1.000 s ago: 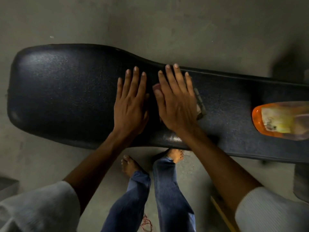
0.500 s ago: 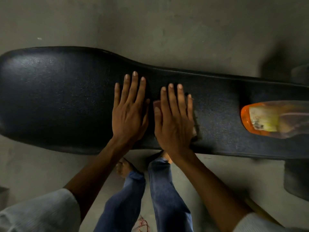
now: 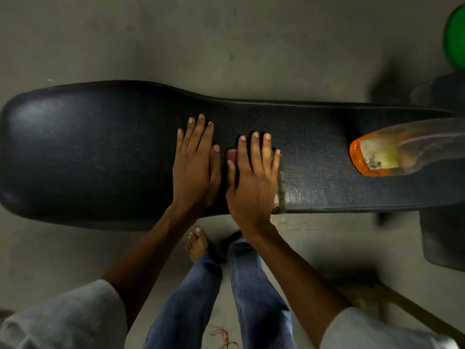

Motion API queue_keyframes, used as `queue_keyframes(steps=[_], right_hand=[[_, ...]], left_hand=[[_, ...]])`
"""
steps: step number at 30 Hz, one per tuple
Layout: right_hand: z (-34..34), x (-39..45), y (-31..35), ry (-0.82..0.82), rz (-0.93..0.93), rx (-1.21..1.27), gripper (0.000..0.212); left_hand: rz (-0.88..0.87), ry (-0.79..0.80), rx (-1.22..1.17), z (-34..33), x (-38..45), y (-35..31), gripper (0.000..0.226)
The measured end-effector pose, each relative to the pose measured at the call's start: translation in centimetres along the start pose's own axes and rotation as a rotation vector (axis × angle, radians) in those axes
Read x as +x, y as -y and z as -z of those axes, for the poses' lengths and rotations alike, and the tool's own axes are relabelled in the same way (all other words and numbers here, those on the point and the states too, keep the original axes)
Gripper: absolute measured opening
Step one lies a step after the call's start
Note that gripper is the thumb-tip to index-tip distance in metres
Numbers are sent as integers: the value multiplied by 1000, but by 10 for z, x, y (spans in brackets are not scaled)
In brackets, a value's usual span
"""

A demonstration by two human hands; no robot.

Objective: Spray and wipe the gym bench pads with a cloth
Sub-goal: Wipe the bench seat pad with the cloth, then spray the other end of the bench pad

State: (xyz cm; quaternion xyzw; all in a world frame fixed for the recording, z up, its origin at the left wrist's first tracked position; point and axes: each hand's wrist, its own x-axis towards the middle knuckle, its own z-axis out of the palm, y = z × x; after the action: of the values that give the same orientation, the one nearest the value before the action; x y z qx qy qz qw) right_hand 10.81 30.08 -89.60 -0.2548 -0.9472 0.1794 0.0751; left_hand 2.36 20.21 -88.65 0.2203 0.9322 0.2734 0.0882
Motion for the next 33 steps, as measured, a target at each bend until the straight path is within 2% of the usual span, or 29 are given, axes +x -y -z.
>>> queue_keyframes(steps=[3,5,8,11,14,16,20,23,25,30,31,33], right_hand=[[-3,25,7,31,83,42,56],[-1,42,11,22,70,87,55],[8,48,14,-60,-16,177,53],[28,34,5,-229,-100,202,42],[52,17,-15,-315,-233,317,30],[68,11,-32,-386,-338,340,26],[97,5,-70,-530,-483,346,19],[115,-2,-92,-604,-530,362,16],[124,-9,-103,-636,-567,361,16],[138,-23,-121,-714,-609,405,15],[140,-22,-124,-726,-613,427,16],[145,-19,-127,-744,-633,454,18]], left_hand=[[-11,6,-69,9,-7,6,55],[-21,8,-65,13,-8,10,55],[-35,20,-47,14,-10,8,54],[-45,-34,-119,14,-15,-11,46],[-136,-136,-230,10,-20,-40,34],[-201,-141,-300,6,-18,-62,28],[-312,-27,-369,-6,-8,-111,23],[-335,67,-431,-27,8,-151,29],[-297,133,-479,-42,20,-178,40],[-227,369,-467,-73,61,-222,91],[-234,399,-476,-78,68,-225,91],[-247,427,-513,-86,73,-230,72]])
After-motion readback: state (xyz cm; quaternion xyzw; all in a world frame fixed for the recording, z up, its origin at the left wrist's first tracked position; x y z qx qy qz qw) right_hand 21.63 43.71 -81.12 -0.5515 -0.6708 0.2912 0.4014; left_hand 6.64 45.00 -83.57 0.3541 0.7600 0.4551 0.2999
